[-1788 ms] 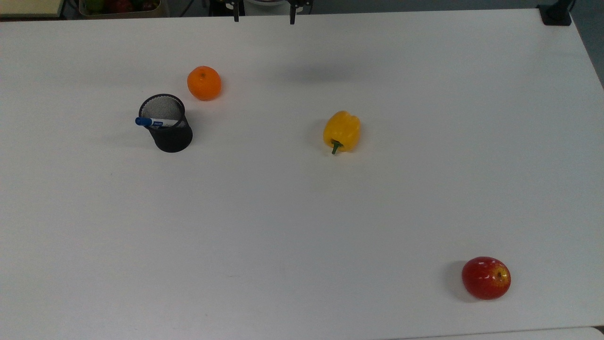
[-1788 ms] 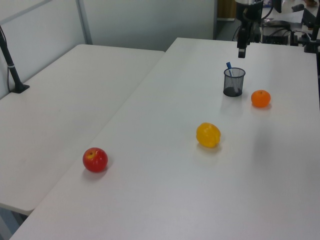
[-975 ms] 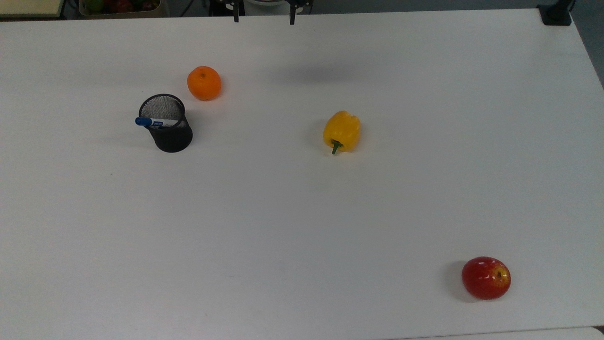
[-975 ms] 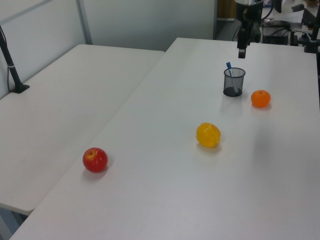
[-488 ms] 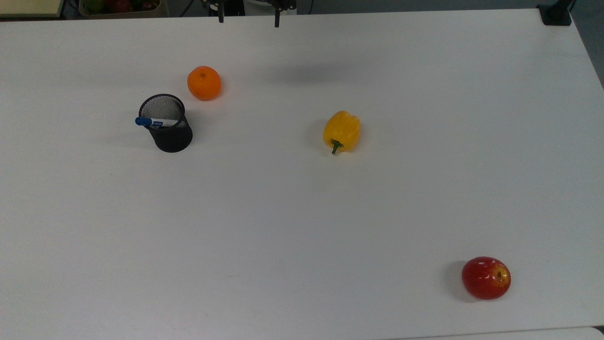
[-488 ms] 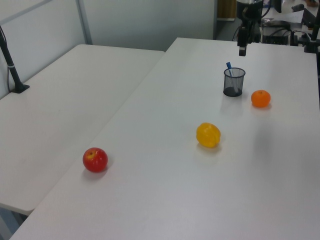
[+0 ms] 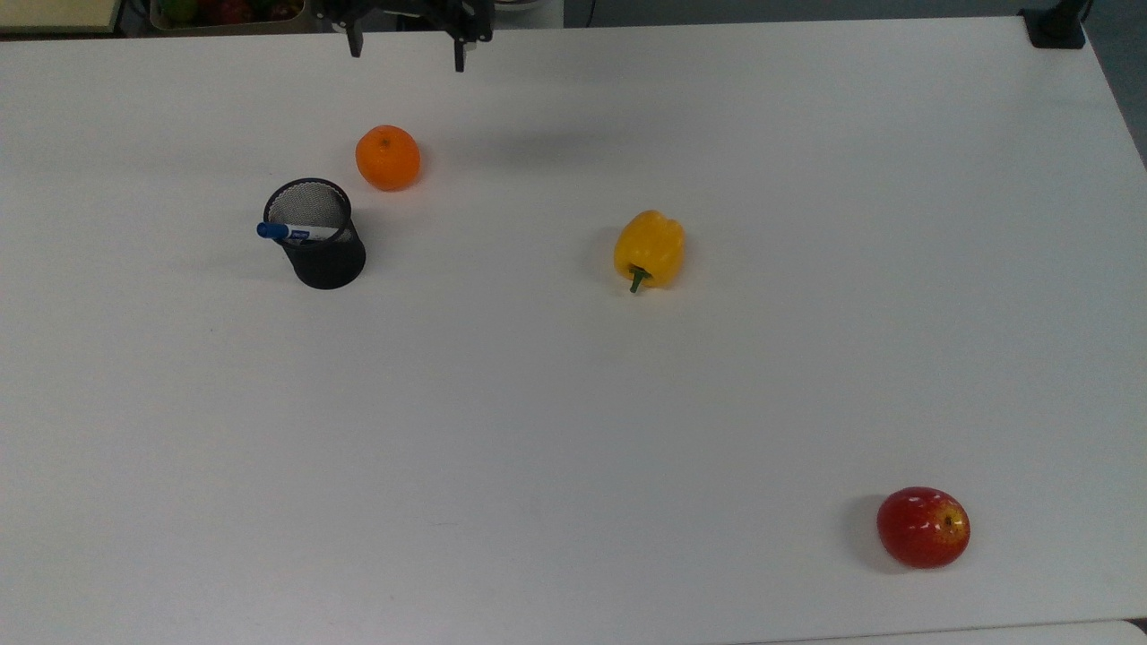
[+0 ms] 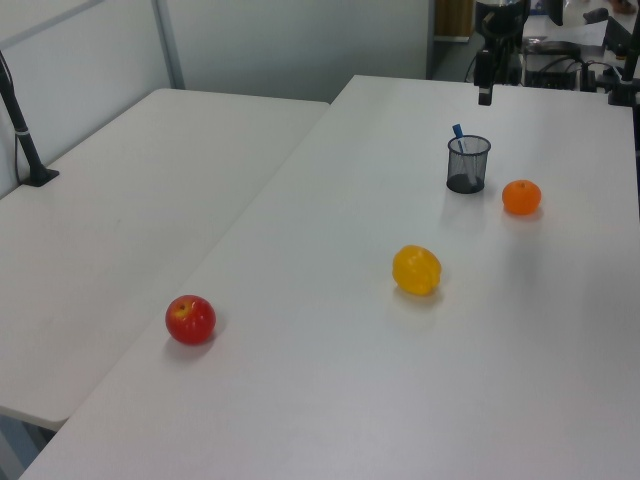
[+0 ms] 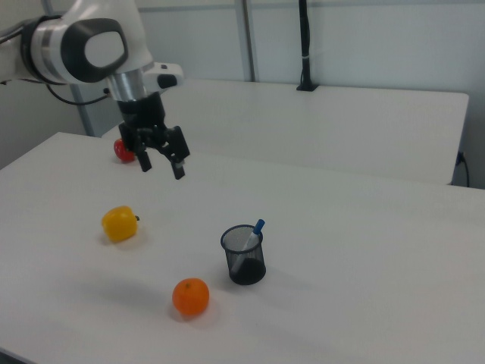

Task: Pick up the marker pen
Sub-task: 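Move the open gripper over the black mesh pen cup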

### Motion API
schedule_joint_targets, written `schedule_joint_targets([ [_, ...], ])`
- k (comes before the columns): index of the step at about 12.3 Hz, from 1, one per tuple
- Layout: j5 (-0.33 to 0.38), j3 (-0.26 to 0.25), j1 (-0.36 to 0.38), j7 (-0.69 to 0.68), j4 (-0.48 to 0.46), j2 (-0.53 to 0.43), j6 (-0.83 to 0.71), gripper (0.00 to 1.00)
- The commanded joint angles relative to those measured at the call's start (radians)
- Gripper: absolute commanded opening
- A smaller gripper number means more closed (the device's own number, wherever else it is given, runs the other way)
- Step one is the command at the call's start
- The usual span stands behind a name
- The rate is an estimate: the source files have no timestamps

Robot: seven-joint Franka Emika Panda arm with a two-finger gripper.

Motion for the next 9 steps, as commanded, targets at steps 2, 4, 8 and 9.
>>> schedule_joint_targets([
  [2, 0.004, -0.002, -0.082, -0.002, -0.007, 0.044, 0.135, 1.00],
  [4, 0.004, -0.002, -0.113, 0.006, -0.007, 0.073, 0.179, 1.00],
  [8, 0.008, -0.004, -0.157, 0.147, -0.007, 0.130, 0.316, 0.98],
  [9, 0.008, -0.002, -0.168, 0.164, -0.007, 0.145, 0.342, 0.97],
])
